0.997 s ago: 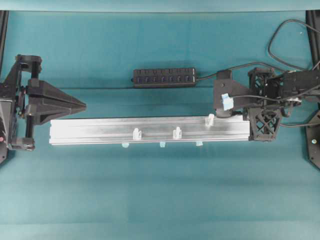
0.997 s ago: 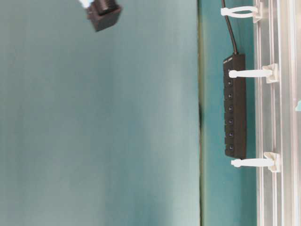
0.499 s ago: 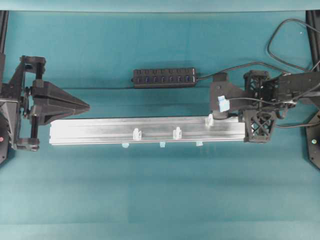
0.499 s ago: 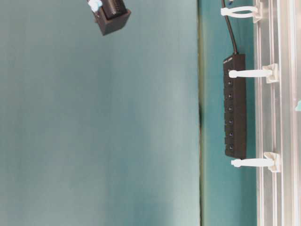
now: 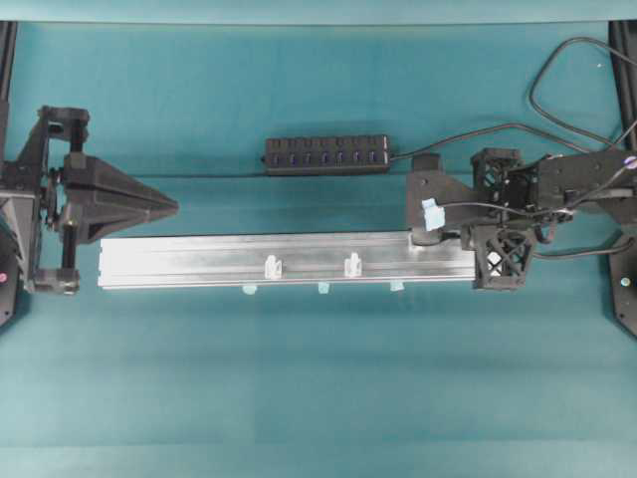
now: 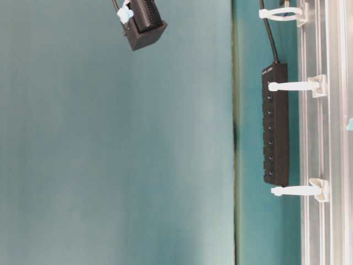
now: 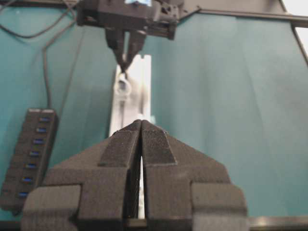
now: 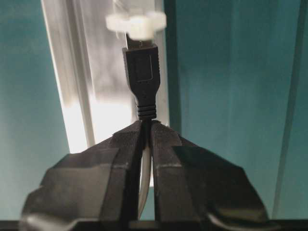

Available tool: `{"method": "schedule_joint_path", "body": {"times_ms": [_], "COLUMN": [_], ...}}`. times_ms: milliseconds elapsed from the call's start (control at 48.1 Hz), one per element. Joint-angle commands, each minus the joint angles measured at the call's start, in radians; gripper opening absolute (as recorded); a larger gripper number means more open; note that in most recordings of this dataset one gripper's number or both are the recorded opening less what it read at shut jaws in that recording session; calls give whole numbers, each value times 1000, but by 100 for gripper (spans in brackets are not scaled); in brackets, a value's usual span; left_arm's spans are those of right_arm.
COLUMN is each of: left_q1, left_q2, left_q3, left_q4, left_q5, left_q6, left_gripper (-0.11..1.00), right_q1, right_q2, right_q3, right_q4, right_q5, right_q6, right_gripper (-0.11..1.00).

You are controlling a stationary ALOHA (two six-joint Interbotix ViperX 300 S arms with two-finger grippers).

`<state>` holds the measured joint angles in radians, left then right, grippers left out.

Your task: Pass the USB cable through three rings with both arms.

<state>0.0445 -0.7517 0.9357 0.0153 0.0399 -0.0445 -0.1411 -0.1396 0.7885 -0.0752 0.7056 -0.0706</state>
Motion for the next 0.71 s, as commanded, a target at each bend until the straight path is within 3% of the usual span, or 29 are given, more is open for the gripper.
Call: {"method": "schedule_joint_path", "body": {"times_ms": [0, 686], "left_q1": [3, 15], "left_q2": [0, 75], "left_q3": [-31, -46], "left_q4": [3, 2], "left_q5": [-5, -12], "left_q6": [-2, -6], "left_gripper": [2, 2], "right_q1": [8, 12], "right_q2": [-2, 17], "right_q3": [-20, -25], "right_q4": [3, 23], "right_q5": [-28, -156], "right_q6": [3, 3], "right_gripper": [-8, -8]}}
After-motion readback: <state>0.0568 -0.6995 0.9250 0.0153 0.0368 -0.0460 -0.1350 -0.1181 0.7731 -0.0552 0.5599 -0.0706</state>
